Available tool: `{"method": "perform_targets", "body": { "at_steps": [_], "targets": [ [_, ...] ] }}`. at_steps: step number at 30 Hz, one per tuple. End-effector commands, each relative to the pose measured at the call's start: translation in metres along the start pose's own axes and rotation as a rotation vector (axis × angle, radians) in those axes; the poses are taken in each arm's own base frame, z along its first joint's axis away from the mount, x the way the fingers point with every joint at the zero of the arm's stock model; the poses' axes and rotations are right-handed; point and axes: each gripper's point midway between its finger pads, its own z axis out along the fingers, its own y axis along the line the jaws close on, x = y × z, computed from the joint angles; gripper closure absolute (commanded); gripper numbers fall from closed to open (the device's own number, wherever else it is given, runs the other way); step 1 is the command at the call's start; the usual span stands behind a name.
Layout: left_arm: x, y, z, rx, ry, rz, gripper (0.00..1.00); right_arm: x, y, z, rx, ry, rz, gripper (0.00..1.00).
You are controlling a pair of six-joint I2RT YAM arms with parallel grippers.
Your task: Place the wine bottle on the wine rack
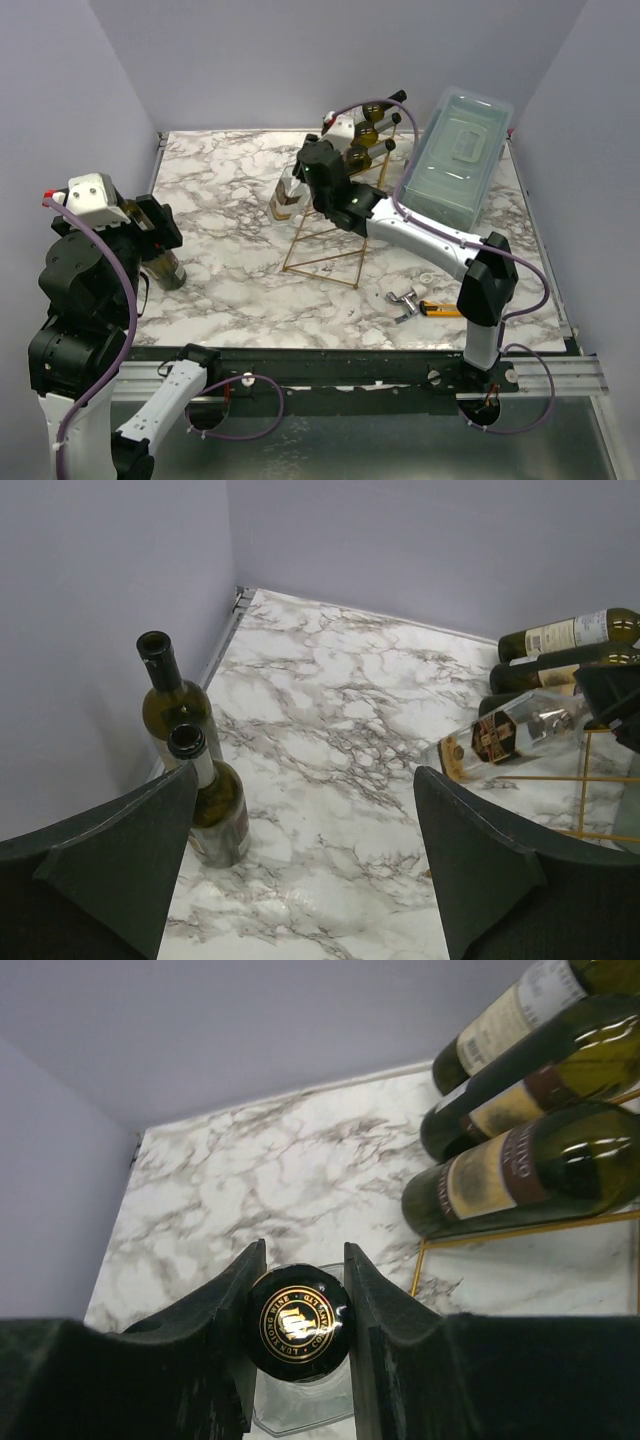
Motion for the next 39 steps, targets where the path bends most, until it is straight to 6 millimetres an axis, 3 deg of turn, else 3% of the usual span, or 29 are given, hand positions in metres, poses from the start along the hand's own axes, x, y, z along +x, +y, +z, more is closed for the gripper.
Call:
{"method": "perform_targets", "body": {
  "at_steps": [1,10,21,39],
  "targets": [
    [-0.002,0.005,-0.003,-0.016,-0.01,0.018,0.1,-0.098,0.0,0.003,-0.008,-0.231,0.291,0.99],
    [-0.001,0.004,-0.004,-0.003,-0.009,0.029,0.09,-0.113,-0.049,0.022,0.134,-0.326,0.362,0.99],
    [-0.002,0.002,-0.004,0.01,-0.008,0.03,0.09,-0.108,-0.087,0.037,0.233,-0.336,0.373,0.99],
    [0.002,-0.004,0.0,0.022,0.01,0.02,0.09,-0.065,-0.138,0.051,0.357,-0.28,0.436,0.99]
  ]
}}
